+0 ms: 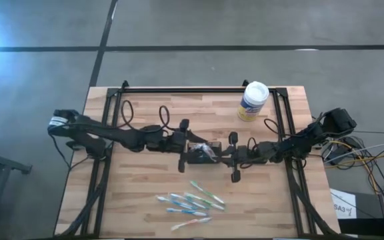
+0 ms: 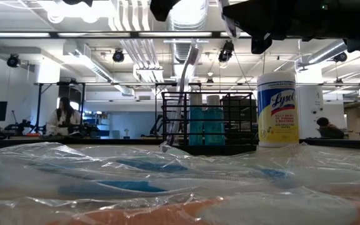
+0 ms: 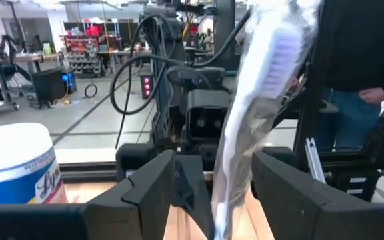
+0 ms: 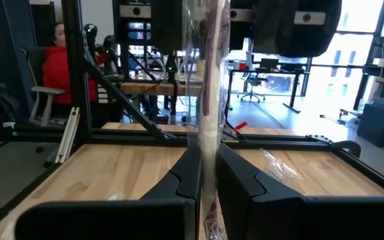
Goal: Pick & Place toothbrushing station
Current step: Put the violet toothbrush into the mesh organizer
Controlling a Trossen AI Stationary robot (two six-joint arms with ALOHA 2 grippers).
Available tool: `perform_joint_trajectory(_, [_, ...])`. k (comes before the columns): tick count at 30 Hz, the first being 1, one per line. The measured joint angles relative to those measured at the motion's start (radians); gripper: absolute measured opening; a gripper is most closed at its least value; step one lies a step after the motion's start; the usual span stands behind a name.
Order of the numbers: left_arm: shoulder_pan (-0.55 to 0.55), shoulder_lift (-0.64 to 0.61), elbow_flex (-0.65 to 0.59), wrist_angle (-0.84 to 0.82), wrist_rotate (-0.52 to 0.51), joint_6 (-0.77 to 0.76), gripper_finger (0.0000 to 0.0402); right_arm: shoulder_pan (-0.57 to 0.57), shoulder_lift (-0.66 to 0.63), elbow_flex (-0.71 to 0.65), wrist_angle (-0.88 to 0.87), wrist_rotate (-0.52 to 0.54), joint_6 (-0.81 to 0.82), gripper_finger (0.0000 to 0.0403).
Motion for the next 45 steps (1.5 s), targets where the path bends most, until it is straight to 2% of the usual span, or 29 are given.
perform_joint_trajectory(13, [0.001,0.050,0.061,-0.007,-0.011,-0.017,0.0196,0.000,0.000,-0.001,0.001,0.000,-0.006,0.0023])
perform_joint_trajectory(16, [0.001,0.050,0.061,-0.019,-0.011,-0.016,0.0160,0.000,0.000,-0.001,0.000,0.000,-0.005,0.0024])
perform_joint_trajectory(21, [0.001,0.050,0.061,-0.039,0.008,0.010,0.0046,-0.001,0.000,-0.001,-0.001,0.000,0.002,0.0040])
perform_joint_trajectory(23, [0.000,0.050,0.061,-0.039,0.017,0.008,0.0019,-0.001,0.000,-0.001,-0.001,0.001,0.003,0.0047])
perform_joint_trajectory(29, [-0.006,0.028,0.060,-0.075,0.049,0.007,0.0021,0.004,0.000,-0.001,-0.006,-0.005,0.035,0.0082])
perform_joint_trajectory(37, [-0.018,-0.072,0.050,-0.199,0.033,0.042,0.0018,0.044,-0.043,-0.003,-0.007,-0.008,0.024,0.0176])
perform_joint_trajectory(41, [-0.018,-0.145,-0.017,-0.199,-0.012,0.041,0.0018,0.049,-0.094,-0.012,-0.041,-0.007,0.055,0.0210])
perform_joint_trajectory(45, [-0.019,-0.247,-0.133,-0.189,-0.045,0.022,0.0019,0.053,-0.178,-0.019,-0.163,-0.007,0.102,0.0223])
